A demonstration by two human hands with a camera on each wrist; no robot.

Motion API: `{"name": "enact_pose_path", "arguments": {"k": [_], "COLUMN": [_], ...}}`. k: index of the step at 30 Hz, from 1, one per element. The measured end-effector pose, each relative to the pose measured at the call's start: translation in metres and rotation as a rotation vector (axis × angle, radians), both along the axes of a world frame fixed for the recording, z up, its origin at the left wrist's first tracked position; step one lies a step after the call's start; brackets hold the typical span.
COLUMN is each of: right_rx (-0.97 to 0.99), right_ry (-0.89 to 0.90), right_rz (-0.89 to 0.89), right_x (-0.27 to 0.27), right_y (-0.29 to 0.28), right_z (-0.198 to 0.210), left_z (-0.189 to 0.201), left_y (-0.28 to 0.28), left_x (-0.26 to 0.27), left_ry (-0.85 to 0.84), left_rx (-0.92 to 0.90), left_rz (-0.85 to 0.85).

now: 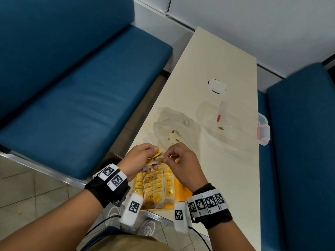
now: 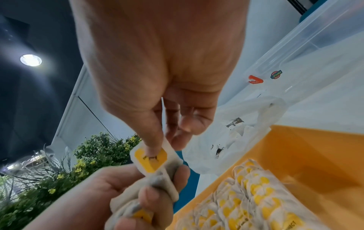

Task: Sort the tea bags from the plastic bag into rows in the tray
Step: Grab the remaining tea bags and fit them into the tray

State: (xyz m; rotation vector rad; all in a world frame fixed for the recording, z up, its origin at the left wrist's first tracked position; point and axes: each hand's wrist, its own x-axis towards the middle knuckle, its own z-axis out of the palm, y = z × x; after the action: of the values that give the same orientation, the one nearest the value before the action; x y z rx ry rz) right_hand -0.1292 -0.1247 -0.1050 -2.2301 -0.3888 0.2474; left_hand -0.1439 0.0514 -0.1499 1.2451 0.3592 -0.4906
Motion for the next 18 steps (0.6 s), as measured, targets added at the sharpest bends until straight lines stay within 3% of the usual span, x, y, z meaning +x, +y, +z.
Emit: {"name": "enact_pose_path", "arguments": {"k": [6, 10, 18], "right_rx": [0.122, -0.082, -0.098], "right_ry": [0.033, 0.231, 0.435], "right_rz": [-0.099, -0.134, -0.172], "right_x": [0.008, 0.016, -0.001], "right_y": [-0.013, -0.032, -0.056], "right_z": [0.013, 0.006, -0.012], "left_z": [0.001, 0.001, -0.002], "left_y": [0.009, 0.015, 0.01], "left_x": [0.003, 0.004, 0.0], "left_ry": [0.078, 0.076, 0.05], "left_rx": [-0.11, -0.066, 0.074], "left_rz": [0.115, 0.113, 0.052]}}
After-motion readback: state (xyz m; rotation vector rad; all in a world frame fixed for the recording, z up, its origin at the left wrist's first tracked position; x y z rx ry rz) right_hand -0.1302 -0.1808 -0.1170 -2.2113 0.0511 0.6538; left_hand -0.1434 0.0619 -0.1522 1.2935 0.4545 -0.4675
